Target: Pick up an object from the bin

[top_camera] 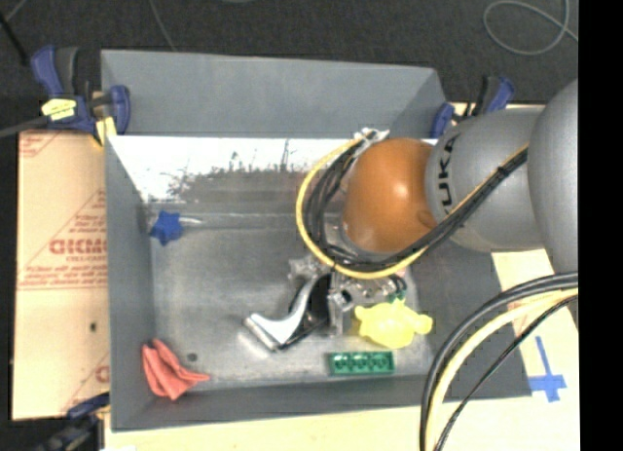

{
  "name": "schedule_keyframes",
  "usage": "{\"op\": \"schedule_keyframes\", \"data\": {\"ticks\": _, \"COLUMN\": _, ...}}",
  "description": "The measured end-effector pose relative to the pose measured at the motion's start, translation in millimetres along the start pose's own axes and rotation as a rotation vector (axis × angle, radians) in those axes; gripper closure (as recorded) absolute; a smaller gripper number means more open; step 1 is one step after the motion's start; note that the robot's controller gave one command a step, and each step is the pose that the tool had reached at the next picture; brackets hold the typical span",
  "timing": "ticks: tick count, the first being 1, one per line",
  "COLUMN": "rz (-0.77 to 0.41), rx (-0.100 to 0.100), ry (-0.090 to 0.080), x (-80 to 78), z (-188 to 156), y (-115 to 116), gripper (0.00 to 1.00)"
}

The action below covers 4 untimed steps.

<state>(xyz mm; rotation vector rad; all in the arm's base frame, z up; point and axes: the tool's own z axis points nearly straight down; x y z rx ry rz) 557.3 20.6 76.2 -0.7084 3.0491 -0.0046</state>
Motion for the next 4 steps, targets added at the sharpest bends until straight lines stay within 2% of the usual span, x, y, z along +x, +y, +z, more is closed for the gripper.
{"op": "schedule_keyframes", "data": {"ticks": 4, "rz": -0.002, "rx": 0.000, "ry": 0.000, "x": 0.0, "z": 0.0, "y": 0.1, "gripper": 1.00}}
